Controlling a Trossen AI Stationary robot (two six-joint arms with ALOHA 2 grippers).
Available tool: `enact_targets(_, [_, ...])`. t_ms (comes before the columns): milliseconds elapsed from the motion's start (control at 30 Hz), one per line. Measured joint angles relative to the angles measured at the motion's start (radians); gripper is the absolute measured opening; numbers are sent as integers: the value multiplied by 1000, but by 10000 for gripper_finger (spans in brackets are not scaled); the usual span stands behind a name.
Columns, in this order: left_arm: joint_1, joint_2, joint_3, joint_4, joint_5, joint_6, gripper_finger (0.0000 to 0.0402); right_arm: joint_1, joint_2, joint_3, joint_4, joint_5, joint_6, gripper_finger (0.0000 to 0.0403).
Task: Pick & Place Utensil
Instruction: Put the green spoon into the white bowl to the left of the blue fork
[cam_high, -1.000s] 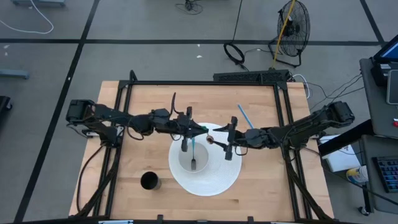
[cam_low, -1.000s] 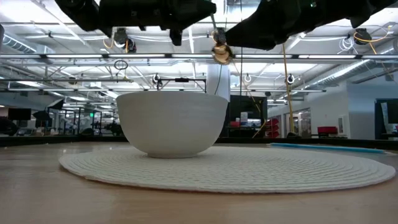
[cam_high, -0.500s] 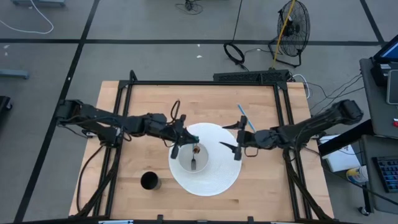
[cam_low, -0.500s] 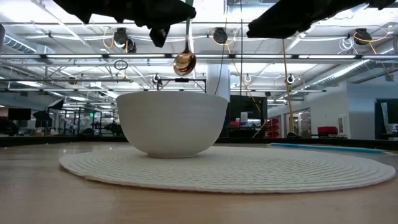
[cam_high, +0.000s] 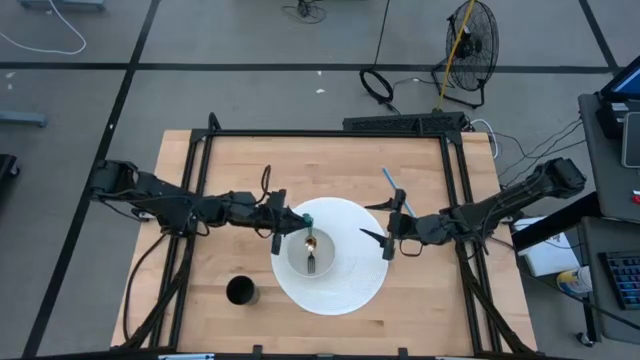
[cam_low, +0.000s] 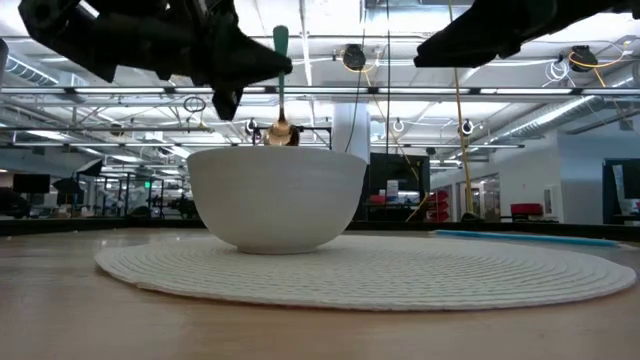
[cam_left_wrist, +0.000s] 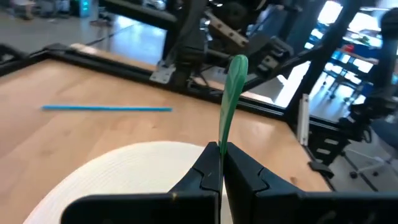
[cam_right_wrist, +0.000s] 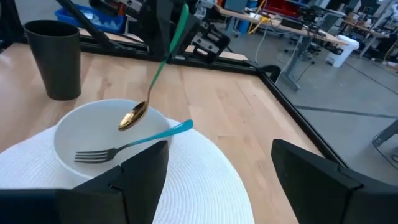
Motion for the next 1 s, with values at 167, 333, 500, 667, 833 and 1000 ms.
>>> enact_targets(167, [-6,1,-25,-4,-32,-33,3,0,0,-5,1,0,7,279])
enact_targets(333, [-33,0,-44,-19,-76,-53,3,0,0,-5,0,0,8,279])
enact_targets(500, [-57,0,-88,-20,-147,-102,3,0,0,-5,0,0,8,279])
enact_targets(667, [-81,0,-105,-19,-229,-126,3,0,0,-5,0,0,7,279])
enact_targets(833, [-90,1,-105,-17,-271,-143,3,0,0,-5,0,0,15,279])
enact_targets(1000, [-90,48,-105,5,-280,-180,6,0,0,-5,0,0,15,279])
